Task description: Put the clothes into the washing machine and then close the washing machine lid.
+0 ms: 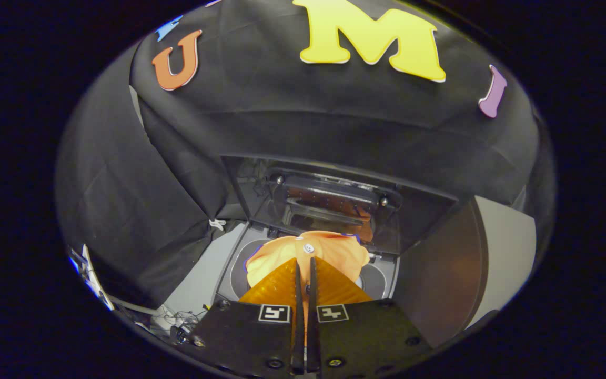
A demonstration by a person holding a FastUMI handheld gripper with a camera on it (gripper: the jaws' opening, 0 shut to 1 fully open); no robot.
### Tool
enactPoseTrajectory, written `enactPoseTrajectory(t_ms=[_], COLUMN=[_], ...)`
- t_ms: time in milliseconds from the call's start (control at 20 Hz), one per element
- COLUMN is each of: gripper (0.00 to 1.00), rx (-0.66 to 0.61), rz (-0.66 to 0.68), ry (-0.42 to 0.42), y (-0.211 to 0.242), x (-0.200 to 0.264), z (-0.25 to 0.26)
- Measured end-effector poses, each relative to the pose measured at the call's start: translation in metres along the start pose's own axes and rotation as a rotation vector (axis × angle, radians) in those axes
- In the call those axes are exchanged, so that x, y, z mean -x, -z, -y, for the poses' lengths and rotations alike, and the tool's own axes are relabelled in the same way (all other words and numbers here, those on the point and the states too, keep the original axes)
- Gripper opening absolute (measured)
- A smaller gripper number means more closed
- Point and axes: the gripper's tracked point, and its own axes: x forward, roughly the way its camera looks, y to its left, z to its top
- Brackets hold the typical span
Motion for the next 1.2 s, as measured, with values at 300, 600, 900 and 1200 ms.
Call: enactPoseTrajectory(t_ms=[300, 600, 900, 1200], gripper=[0.05, 0.05, 0.06, 0.05], rx=[-0.052, -0.092, -0.107, -0.121], rz=[-0.016, -0.038, -0.051, -0.065], ry=[0.022, 0.047, 0.073, 0.097], y=[0.022, 0.042, 0.06, 0.077], x=[-0.039, -0.07, -0.094, -0.112], z=[0.001, 0.002, 0.0, 0.0])
